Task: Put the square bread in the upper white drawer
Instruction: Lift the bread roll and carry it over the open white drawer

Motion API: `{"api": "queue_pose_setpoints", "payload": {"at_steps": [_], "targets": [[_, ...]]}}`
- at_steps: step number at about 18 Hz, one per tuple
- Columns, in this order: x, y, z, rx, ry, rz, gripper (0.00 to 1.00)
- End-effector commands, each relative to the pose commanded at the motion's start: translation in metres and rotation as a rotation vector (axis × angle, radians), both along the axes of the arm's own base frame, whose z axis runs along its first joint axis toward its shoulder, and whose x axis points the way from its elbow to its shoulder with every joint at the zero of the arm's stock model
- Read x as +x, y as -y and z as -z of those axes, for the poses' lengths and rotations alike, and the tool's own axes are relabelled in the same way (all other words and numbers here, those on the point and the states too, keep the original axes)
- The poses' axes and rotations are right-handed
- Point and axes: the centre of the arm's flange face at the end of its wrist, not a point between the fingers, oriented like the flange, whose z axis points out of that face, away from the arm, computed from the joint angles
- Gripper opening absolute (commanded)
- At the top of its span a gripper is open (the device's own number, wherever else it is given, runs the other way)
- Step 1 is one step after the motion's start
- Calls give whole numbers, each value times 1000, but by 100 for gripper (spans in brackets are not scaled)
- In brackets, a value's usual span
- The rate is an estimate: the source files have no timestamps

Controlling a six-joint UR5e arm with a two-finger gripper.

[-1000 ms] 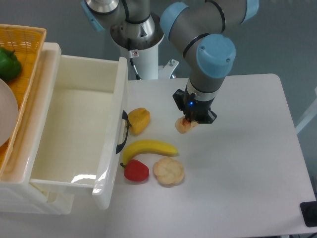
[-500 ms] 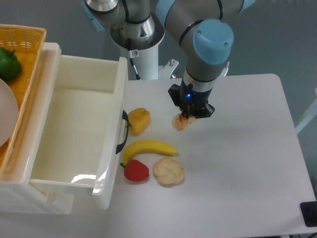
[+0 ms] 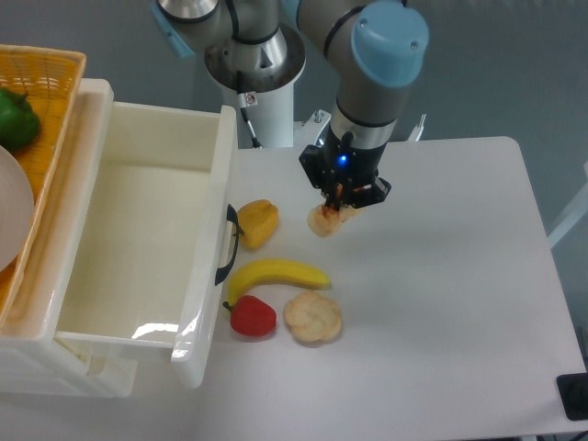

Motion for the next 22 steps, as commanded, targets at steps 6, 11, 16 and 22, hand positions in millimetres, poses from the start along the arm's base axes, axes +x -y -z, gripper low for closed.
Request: {"api": "queue_pose_setpoints", "payload": {"at_steps": [6, 11, 16, 22], "targets": [[17, -2, -42, 119, 21, -109, 0], [30, -1, -70, 194, 52, -214, 0], [44, -1, -86, 239, 101, -325, 0], [75, -12, -98, 249, 136, -384, 0]]}}
